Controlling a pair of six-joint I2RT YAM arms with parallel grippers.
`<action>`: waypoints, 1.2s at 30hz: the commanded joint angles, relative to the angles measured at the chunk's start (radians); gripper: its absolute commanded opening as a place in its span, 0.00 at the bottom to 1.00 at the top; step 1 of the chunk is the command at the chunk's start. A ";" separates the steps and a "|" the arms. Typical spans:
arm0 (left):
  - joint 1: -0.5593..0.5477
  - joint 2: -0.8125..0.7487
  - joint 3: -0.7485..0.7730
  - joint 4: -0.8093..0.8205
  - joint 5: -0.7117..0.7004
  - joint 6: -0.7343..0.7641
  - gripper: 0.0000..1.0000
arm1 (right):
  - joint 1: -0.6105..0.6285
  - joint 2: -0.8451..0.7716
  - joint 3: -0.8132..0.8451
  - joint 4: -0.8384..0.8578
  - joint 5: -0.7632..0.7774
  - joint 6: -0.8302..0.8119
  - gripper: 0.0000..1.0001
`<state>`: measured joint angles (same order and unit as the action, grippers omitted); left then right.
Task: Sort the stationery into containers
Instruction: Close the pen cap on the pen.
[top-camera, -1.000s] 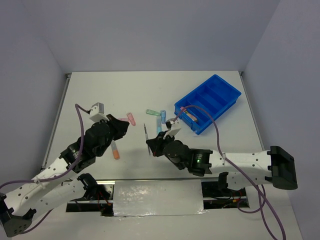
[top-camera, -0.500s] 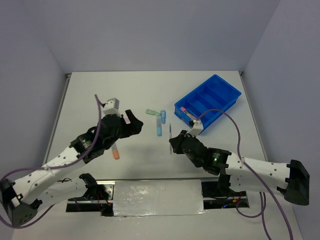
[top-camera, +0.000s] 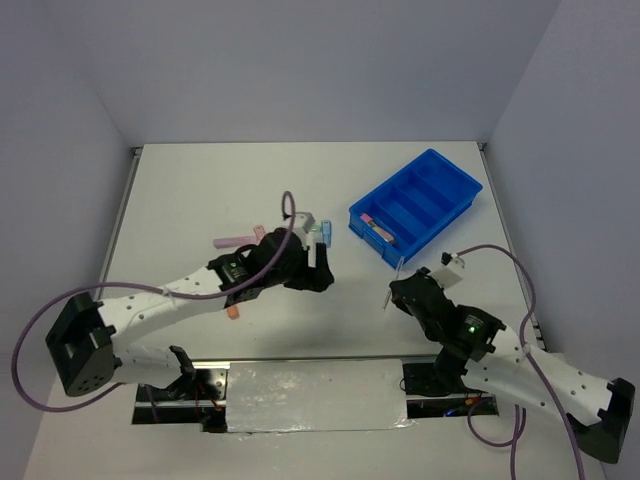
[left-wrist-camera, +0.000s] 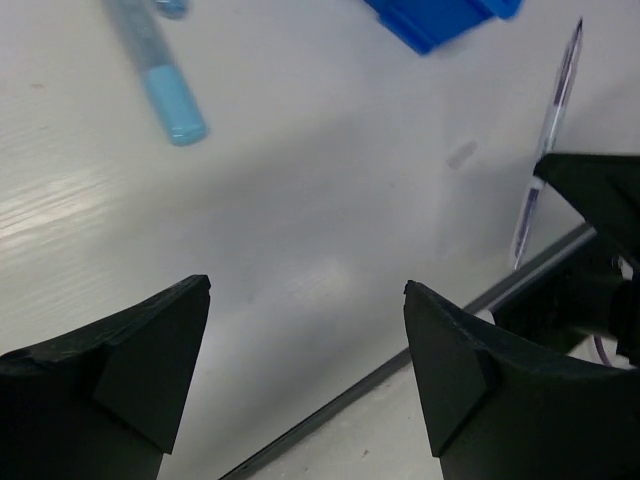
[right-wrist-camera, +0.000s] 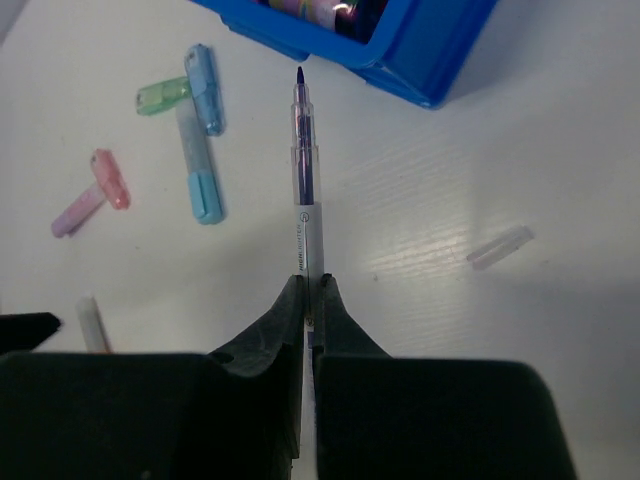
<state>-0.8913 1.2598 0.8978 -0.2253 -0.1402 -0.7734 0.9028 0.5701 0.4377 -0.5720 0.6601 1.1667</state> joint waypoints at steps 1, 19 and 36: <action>-0.060 0.093 0.078 0.147 0.164 0.204 0.89 | -0.004 -0.114 0.051 -0.135 0.093 0.082 0.00; -0.205 0.808 0.594 0.285 0.240 0.634 0.72 | -0.004 -0.262 0.645 -0.618 0.375 -0.045 0.00; -0.247 1.006 0.764 0.144 0.179 0.715 0.59 | -0.004 -0.328 0.612 -0.459 0.239 -0.266 0.00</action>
<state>-1.1343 2.2490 1.6459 -0.0742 0.0639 -0.0975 0.9024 0.2371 1.0580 -1.1046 0.9173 0.9501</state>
